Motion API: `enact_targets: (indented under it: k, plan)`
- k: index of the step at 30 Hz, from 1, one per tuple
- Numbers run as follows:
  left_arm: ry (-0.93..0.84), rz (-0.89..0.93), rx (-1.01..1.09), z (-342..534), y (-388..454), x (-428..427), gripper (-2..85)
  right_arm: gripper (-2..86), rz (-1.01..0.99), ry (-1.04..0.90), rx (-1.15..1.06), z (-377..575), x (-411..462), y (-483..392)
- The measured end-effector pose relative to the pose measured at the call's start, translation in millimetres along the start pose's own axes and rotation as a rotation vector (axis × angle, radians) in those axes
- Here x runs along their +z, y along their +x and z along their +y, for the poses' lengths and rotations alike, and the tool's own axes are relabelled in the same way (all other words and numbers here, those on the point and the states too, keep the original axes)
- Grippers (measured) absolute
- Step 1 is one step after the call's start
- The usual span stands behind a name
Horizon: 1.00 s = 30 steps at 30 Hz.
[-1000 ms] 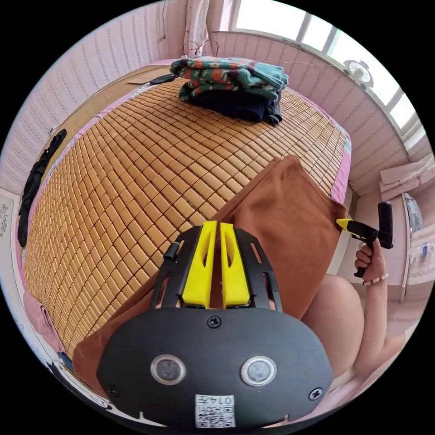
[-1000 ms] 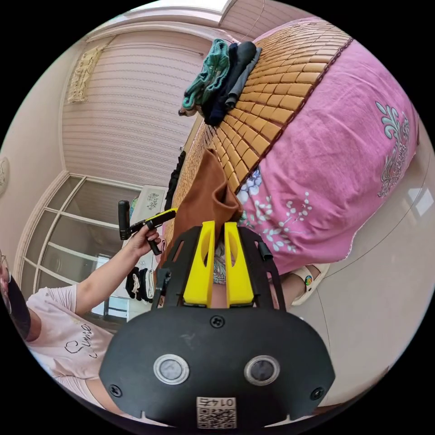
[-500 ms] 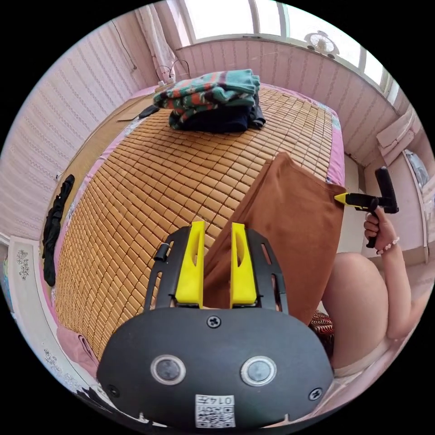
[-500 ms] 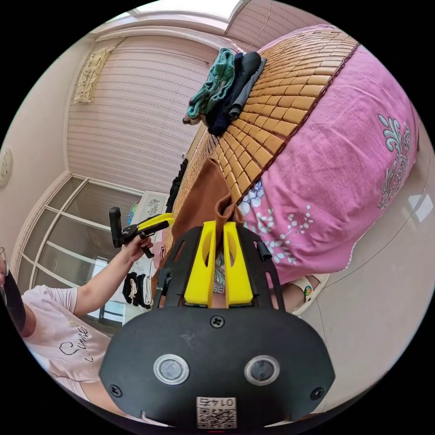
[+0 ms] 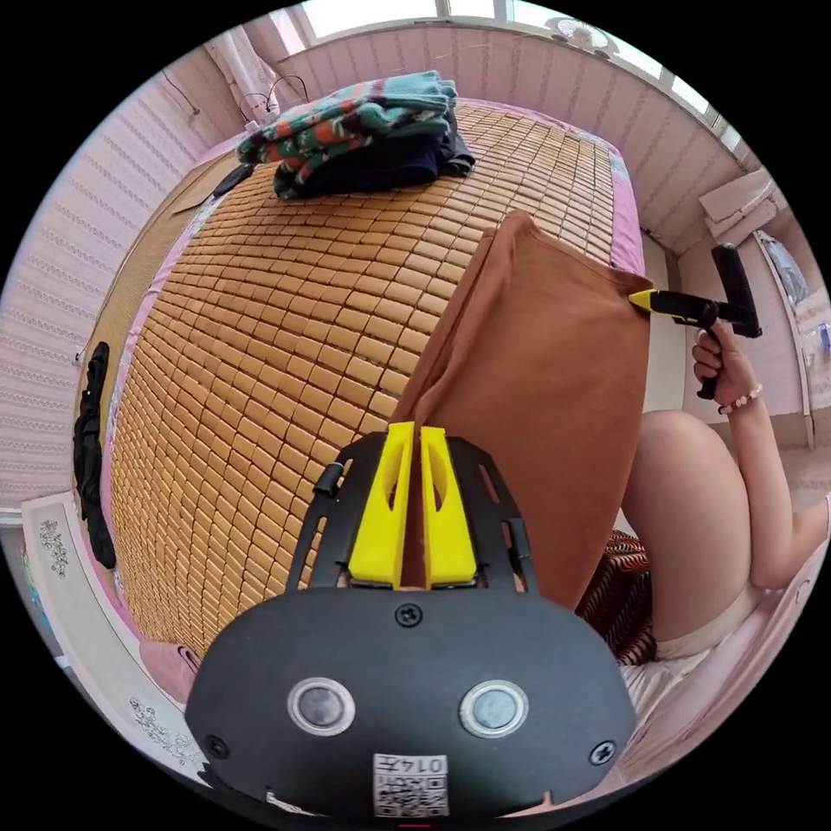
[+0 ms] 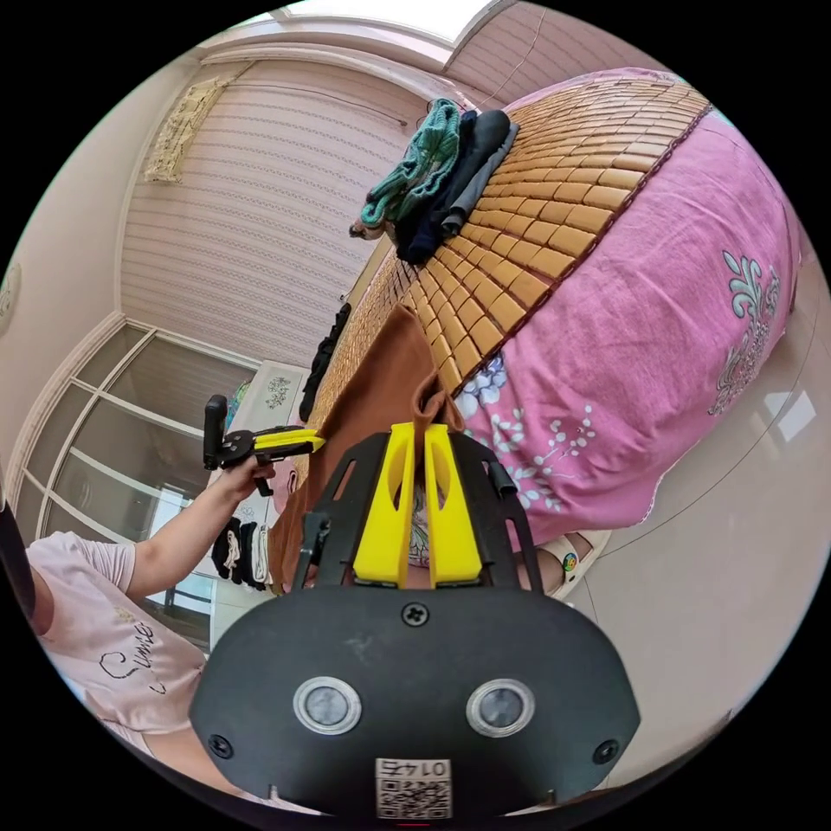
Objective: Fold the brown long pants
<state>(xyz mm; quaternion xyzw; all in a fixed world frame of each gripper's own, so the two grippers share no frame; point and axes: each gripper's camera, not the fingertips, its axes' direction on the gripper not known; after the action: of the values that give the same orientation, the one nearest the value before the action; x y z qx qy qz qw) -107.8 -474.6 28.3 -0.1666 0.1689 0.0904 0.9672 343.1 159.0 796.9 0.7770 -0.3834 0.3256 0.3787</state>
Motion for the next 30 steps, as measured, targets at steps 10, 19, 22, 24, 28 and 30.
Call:
enact_targets:
  k: [10, 19, 22, 24, 28, 30]
  plan:
    - [0.073, -0.035, -0.250, 54, -13, 51, -0.7, 1.1, 0.029, -0.001, 0.015, 0, -9, -56]
    - [0.278, -0.147, -0.332, 262, 43, -29, 0.0, 3.2, 0.406, 0.034, -0.080, -2, -16, -181]
    - [0.266, -0.149, -0.510, 347, 68, -27, 0.1, 2.8, 0.548, 0.126, -0.098, 4, -25, -227]
    - [0.252, -0.116, -0.591, 391, 83, -17, 0.3, 1.4, 0.645, 0.209, -0.133, 10, -33, -263]
    - [0.243, -0.045, -0.781, 466, 113, 23, 0.6, 0.3, 0.443, 0.200, -0.525, 24, -14, -369]
    - [0.244, -0.023, -0.830, 484, 118, 39, 0.7, 0.3, 0.281, 0.081, -0.660, 30, 18, -415]
